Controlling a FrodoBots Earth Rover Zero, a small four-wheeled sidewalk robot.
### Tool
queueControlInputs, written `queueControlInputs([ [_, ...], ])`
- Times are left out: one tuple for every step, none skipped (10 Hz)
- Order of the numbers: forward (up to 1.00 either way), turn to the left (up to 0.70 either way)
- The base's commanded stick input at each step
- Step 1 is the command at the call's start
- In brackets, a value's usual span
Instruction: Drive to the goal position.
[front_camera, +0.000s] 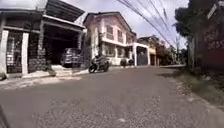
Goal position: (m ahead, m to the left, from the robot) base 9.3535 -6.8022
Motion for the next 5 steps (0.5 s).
queueControlInputs([
  [0.70,0.00],
  [0.70,0.00],
  [0.70,0.00],
  [0.70,0.00],
  [0.70,0.00],
])
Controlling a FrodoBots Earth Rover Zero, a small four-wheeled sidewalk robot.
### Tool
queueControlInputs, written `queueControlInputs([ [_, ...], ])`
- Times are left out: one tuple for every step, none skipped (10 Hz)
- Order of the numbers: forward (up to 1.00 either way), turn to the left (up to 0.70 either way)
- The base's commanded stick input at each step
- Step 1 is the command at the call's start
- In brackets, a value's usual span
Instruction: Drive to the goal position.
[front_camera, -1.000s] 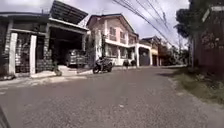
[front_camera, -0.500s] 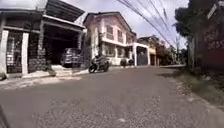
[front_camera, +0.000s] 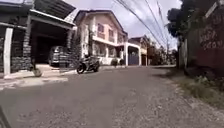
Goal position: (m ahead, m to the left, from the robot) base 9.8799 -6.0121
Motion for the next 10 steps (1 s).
queueControlInputs([
  [0.70,-0.19],
  [0.70,-0.33],
  [0.70,-0.35],
  [0.70,-0.35],
  [0.70,-0.34],
  [0.70,0.00],
  [0.70,0.00],
  [0.70,0.00],
  [0.70,0.00],
  [0.70,0.00],
])
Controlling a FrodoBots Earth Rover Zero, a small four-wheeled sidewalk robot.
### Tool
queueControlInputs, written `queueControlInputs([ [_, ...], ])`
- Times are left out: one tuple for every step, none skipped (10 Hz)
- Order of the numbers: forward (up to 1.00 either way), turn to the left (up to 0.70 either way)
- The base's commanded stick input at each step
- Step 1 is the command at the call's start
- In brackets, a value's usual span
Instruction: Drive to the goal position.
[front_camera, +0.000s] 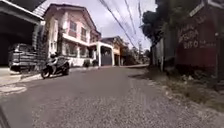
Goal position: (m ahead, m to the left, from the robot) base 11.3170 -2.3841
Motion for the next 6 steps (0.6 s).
queueControlInputs([
  [0.70,0.00],
  [0.70,0.00],
  [0.70,0.00],
  [0.70,0.00],
  [0.70,0.00],
  [0.70,0.00],
])
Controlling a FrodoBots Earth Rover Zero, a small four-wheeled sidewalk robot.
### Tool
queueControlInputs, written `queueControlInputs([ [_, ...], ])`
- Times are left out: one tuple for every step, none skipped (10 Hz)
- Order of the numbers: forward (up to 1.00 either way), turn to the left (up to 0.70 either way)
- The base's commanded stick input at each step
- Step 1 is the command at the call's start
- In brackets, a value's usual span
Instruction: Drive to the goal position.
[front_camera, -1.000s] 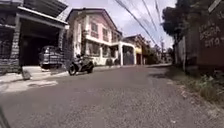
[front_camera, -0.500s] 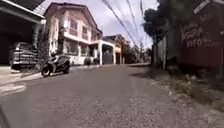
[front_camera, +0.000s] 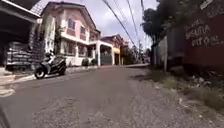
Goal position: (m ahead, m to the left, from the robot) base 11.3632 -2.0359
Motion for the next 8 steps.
queueControlInputs([
  [0.70,0.00],
  [0.70,0.00],
  [0.70,0.00],
  [0.70,0.00],
  [0.70,0.00],
  [0.70,0.00],
  [0.70,0.00],
  [0.70,0.00],
])
